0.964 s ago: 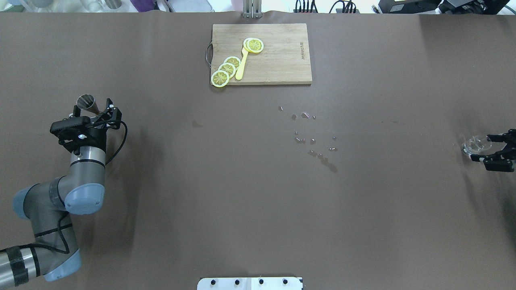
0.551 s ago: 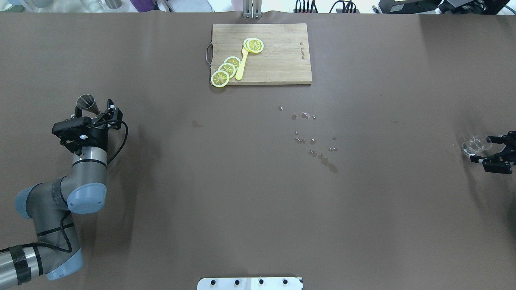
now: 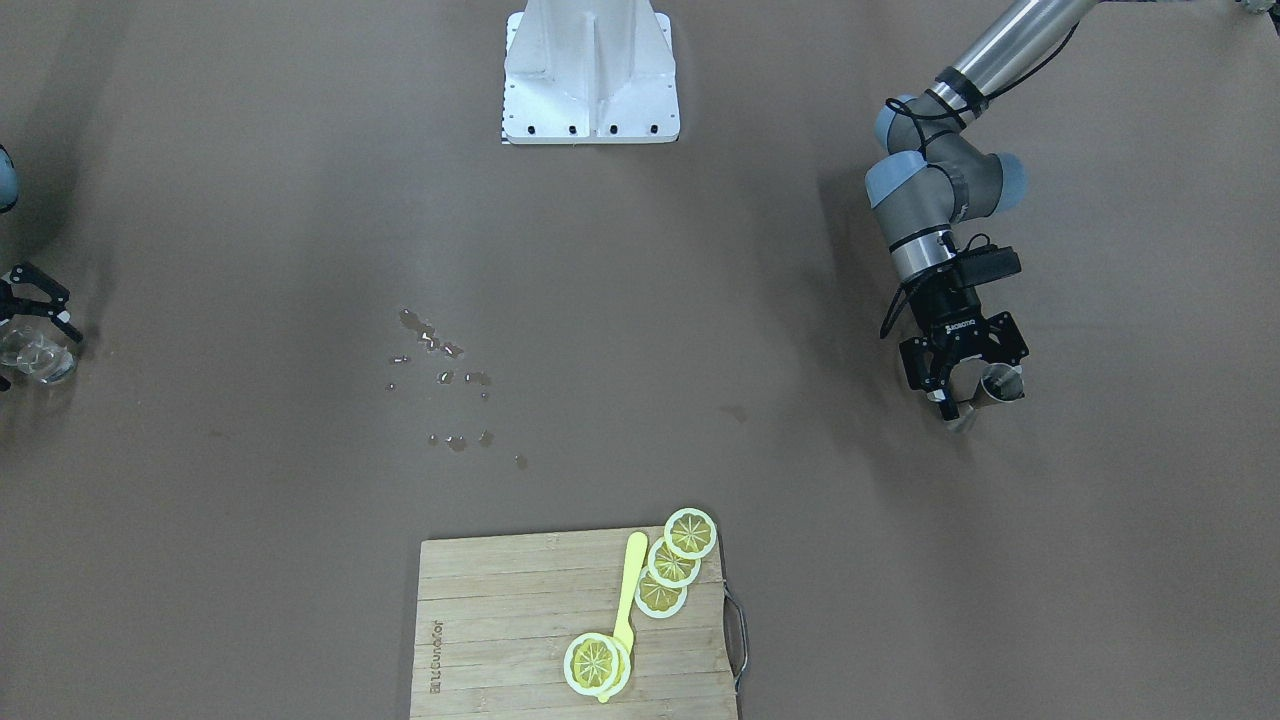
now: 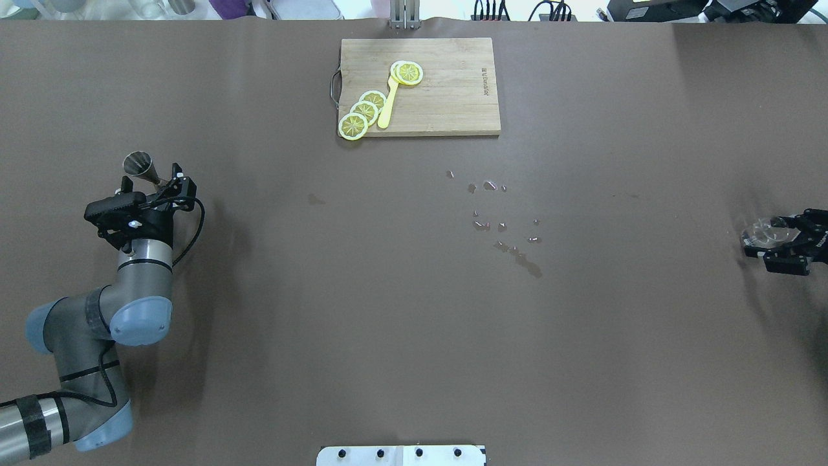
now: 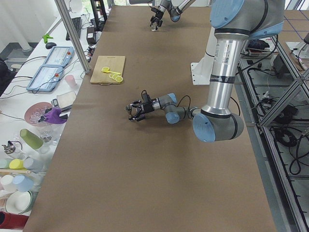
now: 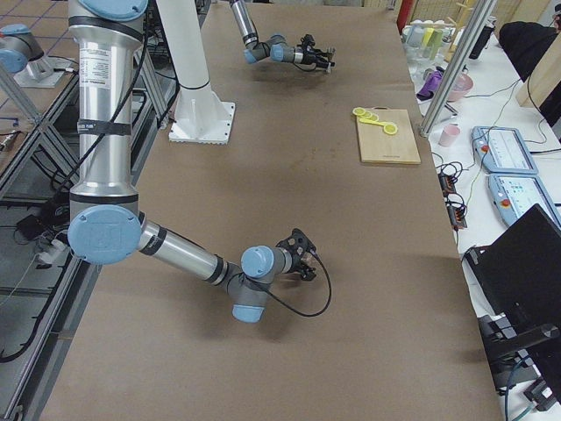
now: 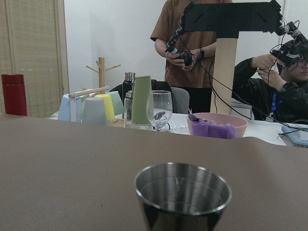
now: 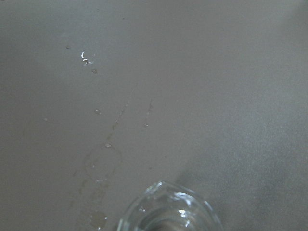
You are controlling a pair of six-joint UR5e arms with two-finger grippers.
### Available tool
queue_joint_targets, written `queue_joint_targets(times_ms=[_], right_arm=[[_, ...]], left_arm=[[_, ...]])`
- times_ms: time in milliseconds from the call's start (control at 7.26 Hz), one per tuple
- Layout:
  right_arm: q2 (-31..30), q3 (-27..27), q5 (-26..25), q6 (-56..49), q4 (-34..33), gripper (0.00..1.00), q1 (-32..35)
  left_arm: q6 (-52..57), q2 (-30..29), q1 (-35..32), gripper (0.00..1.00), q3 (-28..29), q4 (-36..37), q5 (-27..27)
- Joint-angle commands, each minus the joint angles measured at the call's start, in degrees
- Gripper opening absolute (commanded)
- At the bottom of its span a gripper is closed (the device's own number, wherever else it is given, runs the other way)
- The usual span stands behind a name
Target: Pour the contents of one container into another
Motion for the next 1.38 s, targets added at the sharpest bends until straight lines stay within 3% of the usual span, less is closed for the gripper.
queue_joint_targets(times_ms=[0, 138, 413, 689, 826, 964, 1102, 1240], right_arm=[[0.1, 0.0, -0.3, 0.2, 0.0, 0.99, -0.4], [0.6, -0.2, -0.5, 0.2, 0.0, 0.95, -0.5], [0.4, -0.3, -0.4, -0.1, 0.1, 0.68, -0.6], [0.4, -0.3, -0.4, -0.3, 0.2, 0.60, -0.6], [0.4, -0.2, -0.4, -0.4, 0.2, 0.48, -0.6], [0.4, 0.2, -0.3, -0.5, 0.1, 0.42, -0.6], [0.4, 0.4, -0.3, -0.5, 0.2, 0.25, -0.6], [0.4, 0.6, -0.1, -0.8, 0.3, 0.01, -0.5]], left_arm=[[-0.1, 0.0, 0.1, 0.97, 0.3, 0.0, -0.1], [0.0, 0.0, 0.1, 0.97, 0.3, 0.0, -0.1], [0.0, 0.0, 0.1, 0.92, 0.2, 1.4, -0.1], [0.2, -0.4, 0.1, 0.56, 0.2, 2.0, -0.1], [0.3, -0.5, 0.1, 0.33, 0.1, 2.0, -0.2], [0.3, -0.5, 0.1, 0.20, 0.0, 2.0, -0.2], [0.4, -0.5, 0.1, 0.07, -0.1, 2.0, -0.3], [0.4, -0.5, 0.1, 0.00, -0.3, 2.0, -0.4]])
